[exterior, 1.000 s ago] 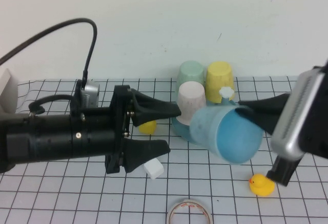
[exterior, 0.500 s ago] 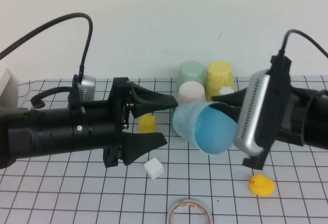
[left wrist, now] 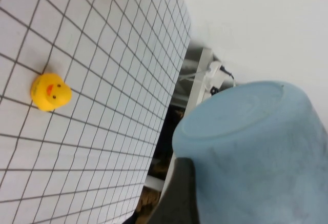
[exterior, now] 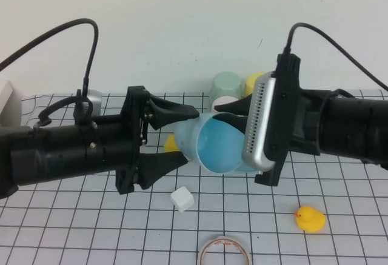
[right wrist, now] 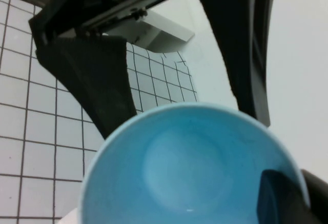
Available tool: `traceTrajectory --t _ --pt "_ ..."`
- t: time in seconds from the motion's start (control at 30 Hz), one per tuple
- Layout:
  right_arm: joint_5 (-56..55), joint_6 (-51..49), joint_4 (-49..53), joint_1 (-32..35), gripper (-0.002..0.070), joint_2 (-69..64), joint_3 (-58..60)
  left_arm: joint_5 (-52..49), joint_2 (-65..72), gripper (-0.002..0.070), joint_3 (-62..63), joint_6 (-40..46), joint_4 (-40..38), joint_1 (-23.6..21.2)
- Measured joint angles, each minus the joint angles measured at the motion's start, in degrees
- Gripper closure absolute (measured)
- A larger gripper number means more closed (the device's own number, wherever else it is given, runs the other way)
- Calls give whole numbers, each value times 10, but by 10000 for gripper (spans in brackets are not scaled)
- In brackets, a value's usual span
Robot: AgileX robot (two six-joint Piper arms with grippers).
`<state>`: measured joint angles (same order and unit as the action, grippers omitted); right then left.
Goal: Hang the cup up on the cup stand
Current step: Adjust the cup with two arms
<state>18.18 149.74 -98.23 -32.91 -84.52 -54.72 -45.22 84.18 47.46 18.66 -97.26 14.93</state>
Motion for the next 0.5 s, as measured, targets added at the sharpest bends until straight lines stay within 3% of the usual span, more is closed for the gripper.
traceTrajectory --t 0.5 --pt "48 37 6 -1 652 -9 -11 17 0 59 1 -39 -3 0"
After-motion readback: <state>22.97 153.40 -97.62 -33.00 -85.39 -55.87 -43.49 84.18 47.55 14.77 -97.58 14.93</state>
